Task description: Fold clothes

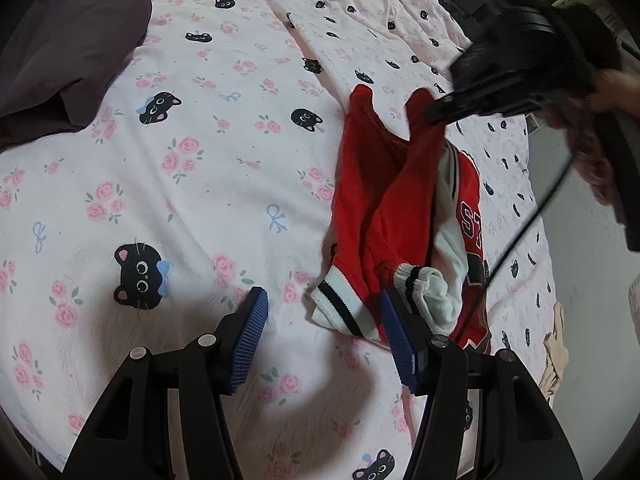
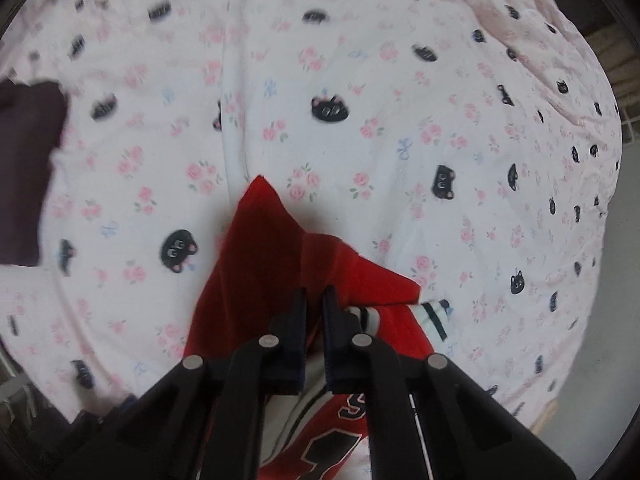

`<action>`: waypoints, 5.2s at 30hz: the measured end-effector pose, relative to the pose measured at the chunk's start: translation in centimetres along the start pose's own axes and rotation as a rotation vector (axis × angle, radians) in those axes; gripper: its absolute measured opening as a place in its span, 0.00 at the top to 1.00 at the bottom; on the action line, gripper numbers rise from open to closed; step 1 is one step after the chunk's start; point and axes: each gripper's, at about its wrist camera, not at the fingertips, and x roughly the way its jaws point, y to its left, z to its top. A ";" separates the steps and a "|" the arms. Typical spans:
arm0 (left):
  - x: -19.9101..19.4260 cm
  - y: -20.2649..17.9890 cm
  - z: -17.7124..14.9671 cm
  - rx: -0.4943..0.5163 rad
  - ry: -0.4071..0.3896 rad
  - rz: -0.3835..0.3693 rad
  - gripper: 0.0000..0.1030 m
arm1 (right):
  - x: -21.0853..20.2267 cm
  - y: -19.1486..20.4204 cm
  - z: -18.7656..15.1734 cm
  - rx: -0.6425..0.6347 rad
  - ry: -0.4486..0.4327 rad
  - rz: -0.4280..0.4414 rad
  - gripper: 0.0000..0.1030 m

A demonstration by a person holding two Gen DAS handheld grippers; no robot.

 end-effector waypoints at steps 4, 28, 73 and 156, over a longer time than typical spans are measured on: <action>0.2 0.0 0.2 -0.003 0.002 0.002 0.49 | -2.3 -4.0 -3.8 0.098 -0.102 0.117 0.93; 0.6 -0.6 0.0 0.014 -0.003 0.032 0.49 | -3.4 -10.9 -7.8 0.328 -0.224 0.233 0.56; 0.6 -0.1 0.1 0.011 0.004 0.017 0.49 | 1.2 3.8 -3.7 -0.139 0.002 -0.048 0.62; 0.1 0.6 0.4 -0.012 0.017 -0.020 0.49 | 1.0 4.4 -0.3 -0.036 0.065 0.141 0.98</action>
